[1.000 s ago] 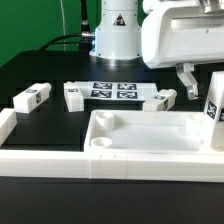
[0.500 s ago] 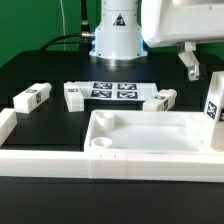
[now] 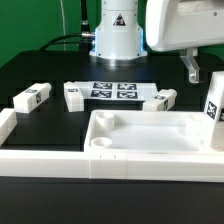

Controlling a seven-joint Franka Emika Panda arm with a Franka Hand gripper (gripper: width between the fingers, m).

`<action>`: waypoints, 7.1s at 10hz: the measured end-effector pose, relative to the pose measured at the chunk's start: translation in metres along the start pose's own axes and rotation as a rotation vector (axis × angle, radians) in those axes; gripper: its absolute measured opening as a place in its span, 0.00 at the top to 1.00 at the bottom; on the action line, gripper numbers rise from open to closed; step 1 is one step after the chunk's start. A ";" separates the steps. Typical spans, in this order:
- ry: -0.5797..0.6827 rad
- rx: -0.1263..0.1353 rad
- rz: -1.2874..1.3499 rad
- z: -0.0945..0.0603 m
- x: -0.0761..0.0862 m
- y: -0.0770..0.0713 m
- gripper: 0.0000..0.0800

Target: Assemble desk

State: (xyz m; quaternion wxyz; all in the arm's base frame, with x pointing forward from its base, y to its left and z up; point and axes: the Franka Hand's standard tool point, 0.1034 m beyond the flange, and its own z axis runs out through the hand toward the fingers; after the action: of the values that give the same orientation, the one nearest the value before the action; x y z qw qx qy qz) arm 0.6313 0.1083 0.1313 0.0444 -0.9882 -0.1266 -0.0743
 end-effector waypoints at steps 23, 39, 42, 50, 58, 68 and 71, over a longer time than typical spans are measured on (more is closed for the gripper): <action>-0.234 -0.033 -0.069 0.018 0.008 0.012 0.64; -0.221 -0.081 1.066 0.019 0.005 0.009 0.64; -0.223 -0.075 0.961 0.019 0.005 0.007 0.30; -0.197 -0.030 0.229 0.021 0.003 -0.001 0.19; -0.175 -0.007 -0.403 0.020 -0.001 0.001 0.19; -0.175 -0.011 -0.352 0.021 -0.002 0.002 0.64; -0.158 -0.018 -0.044 0.022 -0.001 0.005 0.64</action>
Offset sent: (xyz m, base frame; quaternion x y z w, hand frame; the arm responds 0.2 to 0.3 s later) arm 0.0000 0.0000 0.0000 0.0000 -0.1296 0.0000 0.9916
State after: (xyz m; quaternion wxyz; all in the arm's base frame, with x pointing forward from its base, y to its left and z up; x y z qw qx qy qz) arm 0.6347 0.1054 0.1087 0.0239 -0.9883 -0.1507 0.0020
